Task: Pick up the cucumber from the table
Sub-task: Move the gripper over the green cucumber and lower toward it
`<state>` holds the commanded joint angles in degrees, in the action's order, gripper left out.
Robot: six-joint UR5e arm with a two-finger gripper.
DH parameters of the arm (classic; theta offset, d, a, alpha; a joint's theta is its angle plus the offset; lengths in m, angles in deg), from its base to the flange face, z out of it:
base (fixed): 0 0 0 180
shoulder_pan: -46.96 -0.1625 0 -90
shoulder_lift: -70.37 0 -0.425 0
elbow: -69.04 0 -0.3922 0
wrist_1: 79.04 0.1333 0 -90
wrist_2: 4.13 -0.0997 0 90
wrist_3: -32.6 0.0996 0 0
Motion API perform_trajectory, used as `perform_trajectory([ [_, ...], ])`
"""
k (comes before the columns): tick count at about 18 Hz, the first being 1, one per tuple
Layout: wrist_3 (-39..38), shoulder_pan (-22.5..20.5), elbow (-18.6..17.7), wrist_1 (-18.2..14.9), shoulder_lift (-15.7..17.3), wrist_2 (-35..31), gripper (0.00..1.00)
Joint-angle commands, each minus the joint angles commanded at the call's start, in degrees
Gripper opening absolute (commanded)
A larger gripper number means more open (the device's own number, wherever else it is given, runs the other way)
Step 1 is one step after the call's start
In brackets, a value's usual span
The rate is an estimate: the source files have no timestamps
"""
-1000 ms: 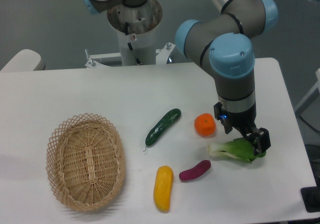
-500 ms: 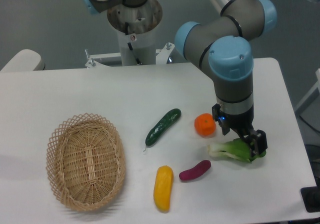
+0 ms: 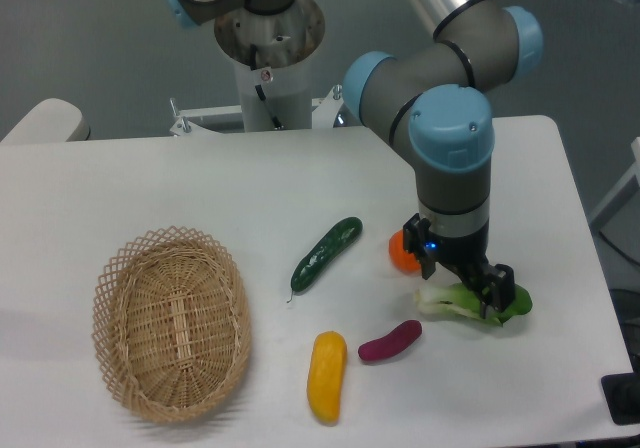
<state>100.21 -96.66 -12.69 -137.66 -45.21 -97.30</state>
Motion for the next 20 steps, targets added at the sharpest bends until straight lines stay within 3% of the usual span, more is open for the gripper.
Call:
perform_trajectory([
  [3,-2.3,0.4,-4.3,0.4,0.4,0.1,1.00],
  [4,-2.4,0.4,-8.4,0.5,2.0,-0.4,1.00],
  [7,-2.3,0.5,-13.2,0.5,3.1,-0.1,1.00],
  [11,-1.7,1.1,-17.9,0.1,5.0,-0.4,1.00],
  [16,-2.4,5.7,-22.4,0.8,5.7,-1.1,1.00],
  [20,-2.0,6.3,-25.4,0.9,5.2,-2.5,1.00],
])
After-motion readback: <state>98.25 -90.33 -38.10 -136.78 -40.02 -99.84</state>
